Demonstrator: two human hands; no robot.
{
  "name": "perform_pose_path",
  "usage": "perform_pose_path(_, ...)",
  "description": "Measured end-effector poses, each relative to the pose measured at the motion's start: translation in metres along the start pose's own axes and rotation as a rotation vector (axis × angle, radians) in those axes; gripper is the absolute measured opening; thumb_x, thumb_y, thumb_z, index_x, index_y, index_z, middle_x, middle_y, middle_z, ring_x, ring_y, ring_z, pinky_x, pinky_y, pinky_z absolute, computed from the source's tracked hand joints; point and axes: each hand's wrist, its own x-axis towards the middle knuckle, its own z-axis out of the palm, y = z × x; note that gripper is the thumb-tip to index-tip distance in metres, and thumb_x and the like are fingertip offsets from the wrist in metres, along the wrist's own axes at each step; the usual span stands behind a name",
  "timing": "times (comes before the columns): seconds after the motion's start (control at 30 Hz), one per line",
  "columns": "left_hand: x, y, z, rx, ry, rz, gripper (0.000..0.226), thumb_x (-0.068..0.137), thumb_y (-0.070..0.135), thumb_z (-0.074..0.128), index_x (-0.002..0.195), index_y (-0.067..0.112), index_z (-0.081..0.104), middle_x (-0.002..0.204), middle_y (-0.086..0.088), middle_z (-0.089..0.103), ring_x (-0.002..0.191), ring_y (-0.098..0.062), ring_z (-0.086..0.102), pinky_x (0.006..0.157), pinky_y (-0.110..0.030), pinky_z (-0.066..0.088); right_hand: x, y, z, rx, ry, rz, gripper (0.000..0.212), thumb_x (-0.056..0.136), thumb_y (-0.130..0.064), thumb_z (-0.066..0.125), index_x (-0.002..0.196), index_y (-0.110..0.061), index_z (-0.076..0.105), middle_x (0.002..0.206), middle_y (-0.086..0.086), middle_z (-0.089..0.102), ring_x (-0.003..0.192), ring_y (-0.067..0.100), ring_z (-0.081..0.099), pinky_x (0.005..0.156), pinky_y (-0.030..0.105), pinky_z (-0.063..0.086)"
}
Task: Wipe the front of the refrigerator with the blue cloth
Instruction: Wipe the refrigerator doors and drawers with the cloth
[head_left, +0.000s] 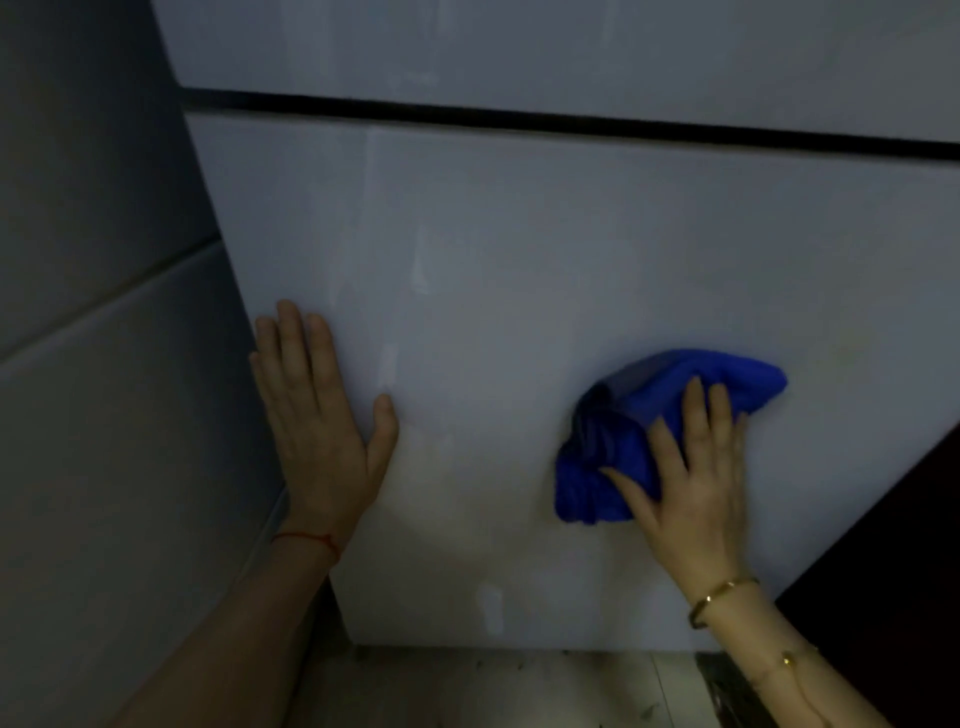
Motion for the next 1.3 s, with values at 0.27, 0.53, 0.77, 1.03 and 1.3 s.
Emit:
perform_pose_path(0.27, 0.000, -0.001, 0.001, -0.013, -0.001, -0.004, 0.075, 0.097, 0.034, 0.044, 0.153, -0.009, 0.017, 0.161, -0.028, 0.013, 0.157, -0.012, -0.016, 0.130, -0.039, -0.007, 0.091, -0.081, 0.003, 0.105, 0.144, -0.111, 0.071, 0.094, -0.056, 0.050, 0.153, -0.025, 0.025, 0.160, 0.009, 0.016, 0.153, 0.020, -0.002, 0.123, 0.041, -0.003)
perform_pose_path(0.53, 0.000, -0.009, -0.003, -0.001, -0.020, 0.036, 0.073, 0.099, 0.036, 0.044, 0.152, -0.008, 0.020, 0.161, -0.024, 0.013, 0.158, -0.013, -0.014, 0.131, -0.037, -0.005, -0.005, -0.038, 0.010, -0.007, -0.078, -0.258, 0.056, 0.090, -0.037, 0.047, 0.142, -0.020, 0.037, 0.147, 0.010, 0.034, 0.138, 0.033, 0.030, 0.114, 0.053, 0.027)
perform_pose_path(0.77, -0.002, -0.006, 0.002, 0.004, 0.004, 0.021, 0.071, 0.102, 0.040, 0.034, 0.154, -0.006, 0.019, 0.162, -0.023, 0.013, 0.158, -0.015, -0.012, 0.131, -0.040, -0.003, 0.081, -0.024, -0.020, 0.149, 0.142, 0.065, 0.058, 0.097, -0.039, 0.052, 0.145, -0.014, 0.033, 0.156, 0.018, 0.015, 0.145, 0.041, 0.011, 0.124, 0.038, -0.008)
perform_pose_path(1.03, -0.003, -0.008, 0.000, -0.024, -0.009, 0.018, 0.072, 0.101, 0.037, 0.042, 0.154, -0.004, 0.016, 0.162, -0.023, 0.011, 0.158, -0.012, -0.013, 0.130, -0.039, -0.003, 0.056, -0.085, 0.009, 0.108, 0.002, -0.332, 0.066, 0.096, -0.041, 0.054, 0.152, -0.022, 0.025, 0.160, 0.005, 0.021, 0.153, 0.019, 0.002, 0.125, 0.041, 0.003)
perform_pose_path(1.3, -0.003, 0.005, -0.010, -0.047, -0.046, -0.024, 0.075, 0.096, 0.019, 0.053, 0.154, -0.013, 0.018, 0.162, -0.032, 0.012, 0.155, -0.021, -0.005, 0.130, -0.041, -0.007, -0.041, -0.005, 0.015, -0.005, -0.138, -0.417, 0.072, 0.082, -0.024, 0.068, 0.145, -0.020, 0.034, 0.146, 0.005, 0.038, 0.133, 0.027, 0.038, 0.116, 0.042, 0.025)
